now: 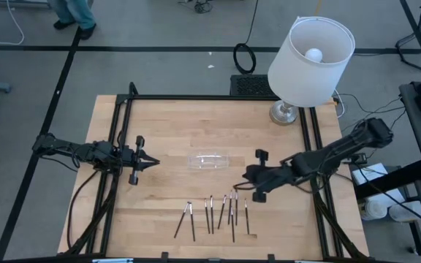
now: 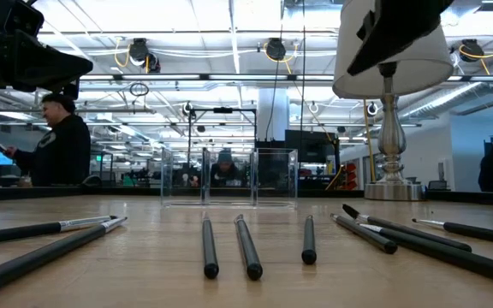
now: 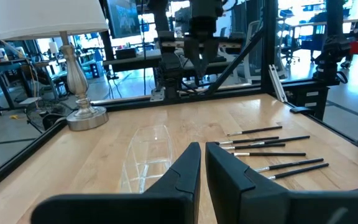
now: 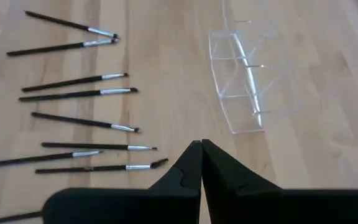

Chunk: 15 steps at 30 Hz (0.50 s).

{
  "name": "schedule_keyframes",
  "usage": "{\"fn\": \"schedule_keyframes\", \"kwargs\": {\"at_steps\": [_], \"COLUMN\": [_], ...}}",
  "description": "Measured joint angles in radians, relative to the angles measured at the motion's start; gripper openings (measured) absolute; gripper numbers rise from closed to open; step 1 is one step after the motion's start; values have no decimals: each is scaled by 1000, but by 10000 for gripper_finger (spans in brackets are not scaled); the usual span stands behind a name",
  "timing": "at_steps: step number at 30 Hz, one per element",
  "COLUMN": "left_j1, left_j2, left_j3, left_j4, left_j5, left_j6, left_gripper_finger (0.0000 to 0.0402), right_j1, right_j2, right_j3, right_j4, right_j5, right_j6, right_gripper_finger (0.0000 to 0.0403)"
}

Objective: Pick & Place Makeup Supplies
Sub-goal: Put the makeup brush into the transparent organizer

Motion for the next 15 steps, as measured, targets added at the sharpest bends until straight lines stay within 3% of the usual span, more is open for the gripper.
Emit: {"fn": "schedule_keyframes", "kwargs": {"at_steps": [5,15], "left_j1": [0,0], "left_j2": [0,0], "left_j3": [0,0], "left_j4": [0,0], "left_j5": [0,0], "left_j6": [0,0], "left_gripper_finger": [31,31], "right_j1": [6,6], "right_j2": [86,176], "right_j3": [-11,-110], "right_j4": [15,206], "right_j5": [-24,-36], "right_j6": [-17,-14], "right_gripper_finger": [46,199]}}
